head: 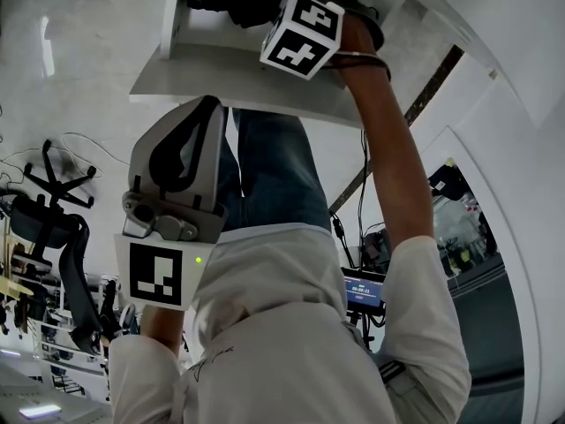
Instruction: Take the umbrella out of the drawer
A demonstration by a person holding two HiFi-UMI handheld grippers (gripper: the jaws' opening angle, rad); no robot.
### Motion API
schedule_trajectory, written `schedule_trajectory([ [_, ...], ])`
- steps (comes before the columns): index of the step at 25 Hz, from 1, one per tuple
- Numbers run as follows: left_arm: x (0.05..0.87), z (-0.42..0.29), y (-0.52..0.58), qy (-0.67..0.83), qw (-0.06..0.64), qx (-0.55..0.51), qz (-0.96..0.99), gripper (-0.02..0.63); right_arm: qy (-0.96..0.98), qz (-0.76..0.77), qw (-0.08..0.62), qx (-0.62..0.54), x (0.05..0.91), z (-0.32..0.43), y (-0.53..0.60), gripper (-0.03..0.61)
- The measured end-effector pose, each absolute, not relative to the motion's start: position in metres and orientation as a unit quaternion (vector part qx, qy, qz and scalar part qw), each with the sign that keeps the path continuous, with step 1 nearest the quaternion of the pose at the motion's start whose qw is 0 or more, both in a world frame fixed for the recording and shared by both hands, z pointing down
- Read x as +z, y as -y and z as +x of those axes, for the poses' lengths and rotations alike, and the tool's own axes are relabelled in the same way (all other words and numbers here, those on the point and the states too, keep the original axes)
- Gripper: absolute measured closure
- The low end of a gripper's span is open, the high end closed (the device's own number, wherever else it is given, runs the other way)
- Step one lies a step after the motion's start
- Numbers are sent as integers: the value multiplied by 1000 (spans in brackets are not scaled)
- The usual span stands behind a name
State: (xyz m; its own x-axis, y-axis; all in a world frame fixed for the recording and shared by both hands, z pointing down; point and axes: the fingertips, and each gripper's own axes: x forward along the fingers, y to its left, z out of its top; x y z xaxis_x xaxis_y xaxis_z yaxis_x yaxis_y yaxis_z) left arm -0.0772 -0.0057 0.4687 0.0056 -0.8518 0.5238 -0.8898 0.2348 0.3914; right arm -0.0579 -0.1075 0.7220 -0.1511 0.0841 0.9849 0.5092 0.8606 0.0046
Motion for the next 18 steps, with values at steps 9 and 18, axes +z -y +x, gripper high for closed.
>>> schedule_trajectory([
  [9,469,-84,7,709,348,19,613,597,715,-206,645,-172,737,-57,108,324],
  [18,472,-86,13,717,342,11,607,597,723,-199,640,-169,740,-58,109,316],
])
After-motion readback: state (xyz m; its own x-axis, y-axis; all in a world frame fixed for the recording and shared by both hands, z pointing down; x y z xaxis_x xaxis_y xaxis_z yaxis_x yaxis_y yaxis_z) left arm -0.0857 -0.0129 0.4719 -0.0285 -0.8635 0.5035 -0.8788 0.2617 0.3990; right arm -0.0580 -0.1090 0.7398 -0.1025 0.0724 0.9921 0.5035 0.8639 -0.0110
